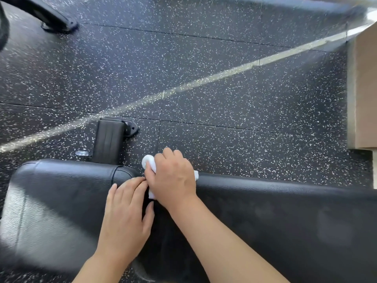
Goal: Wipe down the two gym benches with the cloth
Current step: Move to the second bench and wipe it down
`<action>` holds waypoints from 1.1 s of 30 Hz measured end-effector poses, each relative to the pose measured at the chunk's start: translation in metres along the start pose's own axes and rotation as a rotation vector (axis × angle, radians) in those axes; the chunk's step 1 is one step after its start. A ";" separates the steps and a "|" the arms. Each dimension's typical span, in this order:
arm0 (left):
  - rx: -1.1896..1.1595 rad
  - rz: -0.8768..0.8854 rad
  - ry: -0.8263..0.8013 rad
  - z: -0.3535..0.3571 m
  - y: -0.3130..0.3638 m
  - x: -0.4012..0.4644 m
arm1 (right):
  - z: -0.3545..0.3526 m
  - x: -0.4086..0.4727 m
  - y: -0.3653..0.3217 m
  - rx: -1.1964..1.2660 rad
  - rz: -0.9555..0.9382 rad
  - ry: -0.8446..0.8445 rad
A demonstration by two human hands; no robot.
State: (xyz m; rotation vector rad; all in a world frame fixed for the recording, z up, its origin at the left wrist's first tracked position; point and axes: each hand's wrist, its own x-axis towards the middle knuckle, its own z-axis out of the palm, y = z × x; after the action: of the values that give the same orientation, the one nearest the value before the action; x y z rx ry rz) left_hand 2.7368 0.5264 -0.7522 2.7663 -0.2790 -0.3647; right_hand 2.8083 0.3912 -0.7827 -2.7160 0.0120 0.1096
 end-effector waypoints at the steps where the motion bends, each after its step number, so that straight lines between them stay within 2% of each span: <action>1: 0.000 -0.005 0.000 0.001 0.003 0.001 | 0.000 -0.003 0.005 0.001 -0.031 0.039; 8: 0.006 0.131 -0.014 0.020 0.050 0.007 | -0.028 -0.046 0.098 -0.016 -0.100 0.244; 16: 0.057 0.332 -0.113 0.057 0.169 0.016 | -0.093 -0.116 0.256 -0.128 -0.031 0.386; 25: 0.135 0.627 -0.250 0.102 0.330 0.036 | -0.147 -0.221 0.399 -0.201 0.203 0.465; 33: 0.235 0.947 -0.332 0.146 0.456 0.046 | -0.201 -0.323 0.510 -0.143 0.605 0.529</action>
State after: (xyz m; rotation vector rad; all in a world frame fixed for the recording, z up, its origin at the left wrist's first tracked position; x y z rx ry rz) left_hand 2.6723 0.0503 -0.7348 2.3941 -1.6959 -0.5349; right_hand 2.4890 -0.1586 -0.7842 -2.7007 1.0056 -0.4495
